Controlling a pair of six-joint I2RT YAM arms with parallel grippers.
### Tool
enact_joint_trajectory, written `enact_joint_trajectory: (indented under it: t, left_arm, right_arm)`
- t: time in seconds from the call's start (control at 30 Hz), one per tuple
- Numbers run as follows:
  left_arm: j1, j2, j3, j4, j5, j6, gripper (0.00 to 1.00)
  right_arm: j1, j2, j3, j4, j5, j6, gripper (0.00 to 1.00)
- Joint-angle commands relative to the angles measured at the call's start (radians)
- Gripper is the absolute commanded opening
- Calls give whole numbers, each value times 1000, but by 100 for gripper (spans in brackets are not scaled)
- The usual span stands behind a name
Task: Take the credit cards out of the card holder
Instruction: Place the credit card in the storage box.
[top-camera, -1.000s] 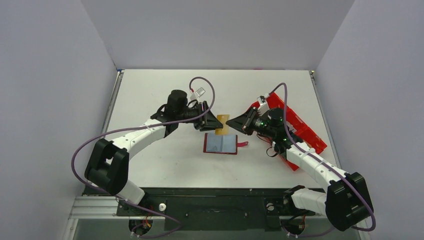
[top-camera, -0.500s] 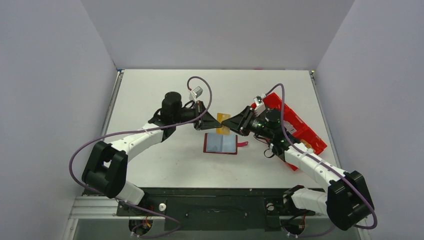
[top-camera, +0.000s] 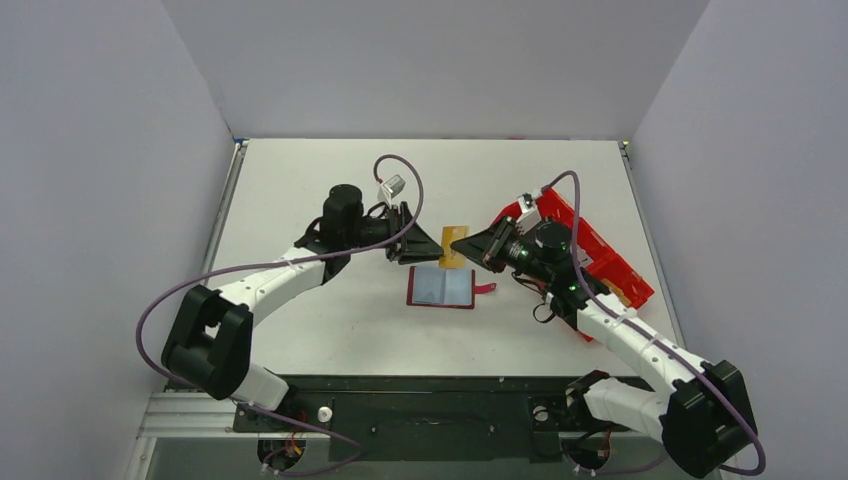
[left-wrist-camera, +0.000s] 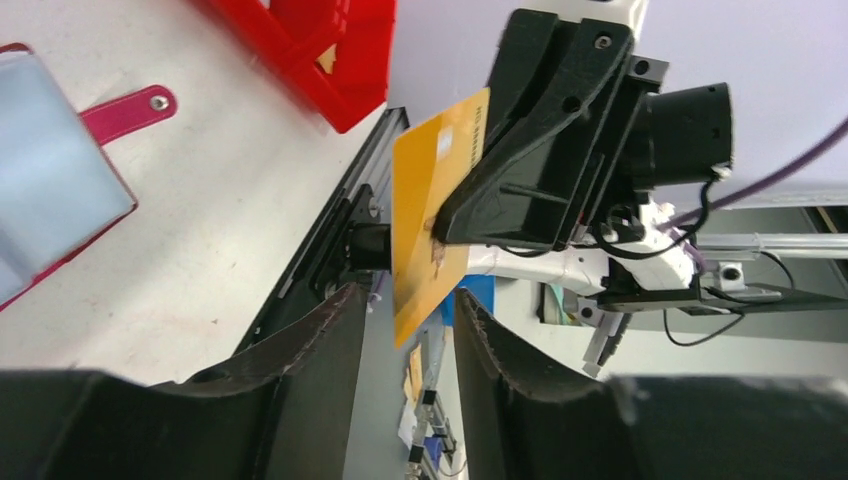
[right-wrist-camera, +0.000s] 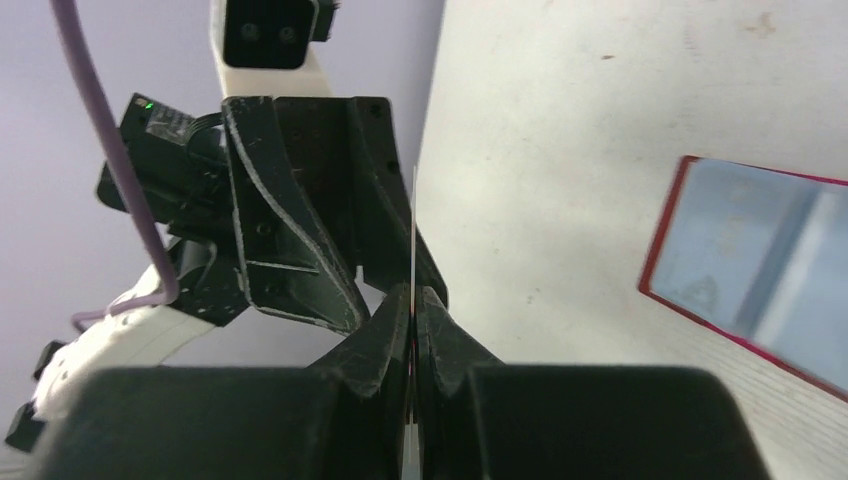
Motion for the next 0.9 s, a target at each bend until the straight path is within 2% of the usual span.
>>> enact_joint_trajectory:
  t: [0.0, 0.03, 0.1, 0.2, 0.27, 0.4, 0.57, 0.67, 0.87]
  left_arm:
    - [-1, -67, 68, -242, -75, 218, 37]
    - [-2, -75, 102, -387, -136, 288, 39]
    - [-2, -90, 153, -567, -246, 390, 40]
    - [-9, -115, 192, -741, -383, 478, 41]
    - [-20, -128, 209, -800, -437, 521, 41]
    - [-45, -152, 212, -850, -514, 564, 42]
    - [-53, -167, 191, -854, -509, 583, 42]
    - [-54, -166, 187, -855, -501, 600, 42]
    - [-54, -170, 191, -841, -484, 602, 42]
  right_arm:
    - [3, -100, 50, -234, 193, -112, 0]
    - [4, -122, 72, -288, 221, -124, 0]
    - [3, -149, 111, -447, 313, -160, 0]
    - [1, -181, 162, -688, 474, -195, 0]
    - [-2, -197, 193, -816, 567, -198, 0]
    - [-21, -211, 234, -1043, 751, -170, 0]
    - [-118, -194, 258, -1267, 917, -154, 0]
    - [-146, -145, 289, -1362, 1049, -138, 0]
    - [-256, -12, 358, -1506, 1216, -146, 0]
